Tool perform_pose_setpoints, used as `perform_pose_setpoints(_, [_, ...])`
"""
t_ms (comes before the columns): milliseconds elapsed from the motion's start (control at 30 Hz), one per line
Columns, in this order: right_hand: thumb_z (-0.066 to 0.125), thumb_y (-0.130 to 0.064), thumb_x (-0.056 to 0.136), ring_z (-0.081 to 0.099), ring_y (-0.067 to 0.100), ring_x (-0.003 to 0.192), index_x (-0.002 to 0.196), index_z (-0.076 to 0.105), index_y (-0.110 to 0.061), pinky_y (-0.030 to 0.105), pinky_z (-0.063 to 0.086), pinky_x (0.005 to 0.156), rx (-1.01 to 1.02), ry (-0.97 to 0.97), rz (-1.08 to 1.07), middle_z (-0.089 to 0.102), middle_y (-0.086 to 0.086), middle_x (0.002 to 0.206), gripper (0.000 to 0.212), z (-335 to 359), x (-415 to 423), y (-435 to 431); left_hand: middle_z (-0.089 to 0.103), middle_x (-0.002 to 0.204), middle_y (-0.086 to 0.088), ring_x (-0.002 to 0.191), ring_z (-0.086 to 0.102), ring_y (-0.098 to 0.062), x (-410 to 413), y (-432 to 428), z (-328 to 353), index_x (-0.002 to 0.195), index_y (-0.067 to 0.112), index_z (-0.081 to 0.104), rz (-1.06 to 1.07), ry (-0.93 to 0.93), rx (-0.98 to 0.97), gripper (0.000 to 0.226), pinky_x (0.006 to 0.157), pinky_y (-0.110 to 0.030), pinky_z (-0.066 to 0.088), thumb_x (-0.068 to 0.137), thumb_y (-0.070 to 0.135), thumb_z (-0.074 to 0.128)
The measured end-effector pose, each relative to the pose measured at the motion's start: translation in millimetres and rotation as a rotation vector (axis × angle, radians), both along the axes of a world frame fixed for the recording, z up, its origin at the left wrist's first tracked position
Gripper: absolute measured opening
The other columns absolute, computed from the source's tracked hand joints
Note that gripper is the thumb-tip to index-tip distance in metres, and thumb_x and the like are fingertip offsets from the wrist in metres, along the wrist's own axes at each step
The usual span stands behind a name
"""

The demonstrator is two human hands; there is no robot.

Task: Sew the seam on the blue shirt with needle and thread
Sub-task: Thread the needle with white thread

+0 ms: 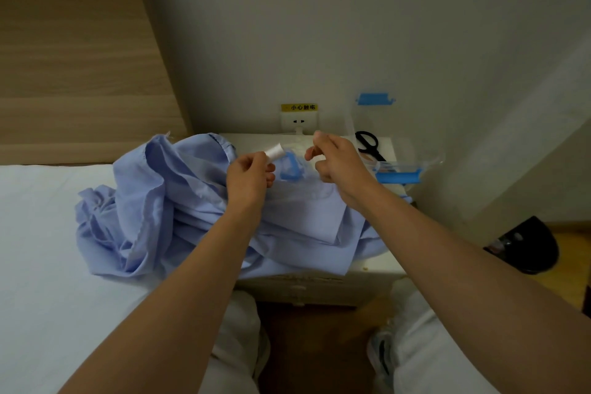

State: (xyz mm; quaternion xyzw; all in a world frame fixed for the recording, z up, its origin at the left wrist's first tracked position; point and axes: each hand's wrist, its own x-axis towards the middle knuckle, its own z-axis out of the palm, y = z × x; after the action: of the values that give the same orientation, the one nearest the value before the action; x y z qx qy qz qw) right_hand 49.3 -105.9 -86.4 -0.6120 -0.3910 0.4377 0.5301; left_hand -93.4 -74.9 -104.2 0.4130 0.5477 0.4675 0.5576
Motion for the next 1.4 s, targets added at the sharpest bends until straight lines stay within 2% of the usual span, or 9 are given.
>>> perform_pose_setpoints(200, [0.045,-0.028,0.102,0.026,0.002,0.038,0.072,0.041,-0.018,0.016,0.021,0.038,-0.039,0.089,0.055,0.039,0.000,0.064,0.032,0.1,2.1,-1.4,0.068,0.102,-0.006,0.090,0.063,-0.019,-7.8,4.3,-10.5,0.117,0.016,0.061,-0.108,0.486,0.229,0.025,0.078,-0.029,0.052,0.095,0.025,0.055])
perform_pose_setpoints(367, [0.051,-0.026,0.100,0.023,0.002,0.037,0.073,0.042,-0.019,0.016,0.020,0.035,-0.066,0.125,0.034,0.029,-0.008,0.049,0.029,-0.8,4.1,-1.4,0.065,0.114,-0.006,0.093,0.059,-0.014,-8.4,4.2,-9.8,0.126,0.016,0.058,-0.214,0.661,0.310,0.032,0.083,-0.026,0.049,0.096,0.026,0.054])
perform_pose_setpoints(500, [0.056,-0.025,0.097,0.025,0.002,0.035,0.089,0.052,-0.011,0.015,0.022,0.035,-0.082,0.102,0.010,0.029,-0.004,0.054,0.016,0.1,3.6,-2.7,0.064,0.111,-0.005,0.098,0.061,-0.019,-8.3,2.3,-6.0,0.119,0.018,0.063,-0.209,0.668,0.379,0.028,0.084,-0.032,0.052,0.094,0.029,0.057])
perform_pose_setpoints(633, [0.058,-0.026,0.096,0.025,0.003,0.036,0.082,0.056,-0.012,0.016,0.023,0.035,-0.089,0.095,0.007,0.030,-0.004,0.053,0.021,1.9,2.4,-4.6,0.069,0.084,-0.005,0.077,0.061,-0.016,-6.1,-4.4,3.9,0.090,0.014,0.069,-0.198,0.532,0.422,0.019,0.070,-0.027,0.048,0.094,0.027,0.056])
perform_pose_setpoints(833, [0.058,-0.026,0.096,0.027,0.002,0.036,0.080,0.059,-0.009,0.016,0.024,0.036,-0.068,0.086,0.018,0.032,-0.009,0.045,0.024,1.9,1.5,-5.6,0.062,0.068,0.008,0.062,0.050,-0.004,0.7,-8.9,7.5,0.083,0.019,0.073,-0.313,0.440,0.478,0.025,0.062,-0.020,0.041,0.088,0.042,0.064])
perform_pose_setpoints(967, [0.059,-0.027,0.096,0.027,0.002,0.035,0.095,0.061,-0.005,0.016,0.025,0.036,-0.063,0.035,0.024,0.032,-0.011,0.043,0.022,-1.3,0.6,-4.8,0.059,0.070,0.015,0.064,0.050,-0.001,1.8,-6.3,6.3,0.080,0.025,0.071,-0.346,0.469,0.525,0.008,0.064,-0.019,0.038,0.087,0.026,0.068])
perform_pose_setpoints(1100, [0.060,-0.028,0.095,0.026,0.003,0.036,0.093,0.062,-0.004,0.017,0.026,0.037,-0.058,0.018,0.036,0.032,-0.013,0.040,0.024,-2.0,1.4,-4.2,0.058,0.075,0.016,0.069,0.051,-0.002,-2.4,-3.7,5.7,0.082,0.027,0.069,-0.286,0.462,0.530,0.006,0.067,-0.015,0.039,0.088,0.026,0.068])
perform_pose_setpoints(1233, [0.052,-0.026,0.099,0.030,0.002,0.035,0.090,0.063,-0.008,0.017,0.028,0.040,-0.068,-0.040,0.014,0.036,-0.014,0.039,0.023,-0.2,-0.4,-1.1,0.058,0.077,0.012,0.072,0.051,-0.008,-4.6,-2.6,7.1,0.081,0.026,0.068,-0.277,0.497,0.529,0.007,0.069,-0.025,0.044,0.088,0.025,0.067])
perform_pose_setpoints(1400, [0.033,-0.008,0.098,0.034,0.004,0.044,0.091,0.063,-0.010,0.018,0.032,0.046,0.007,0.107,0.001,0.037,-0.002,0.059,0.031,4.4,-0.4,4.8,0.061,0.086,0.005,0.082,0.054,-0.010,-9.3,-0.2,10.2,0.084,0.021,0.073,-0.278,0.661,0.579,0.008,0.076,-0.032,0.047,0.087,0.027,0.069])
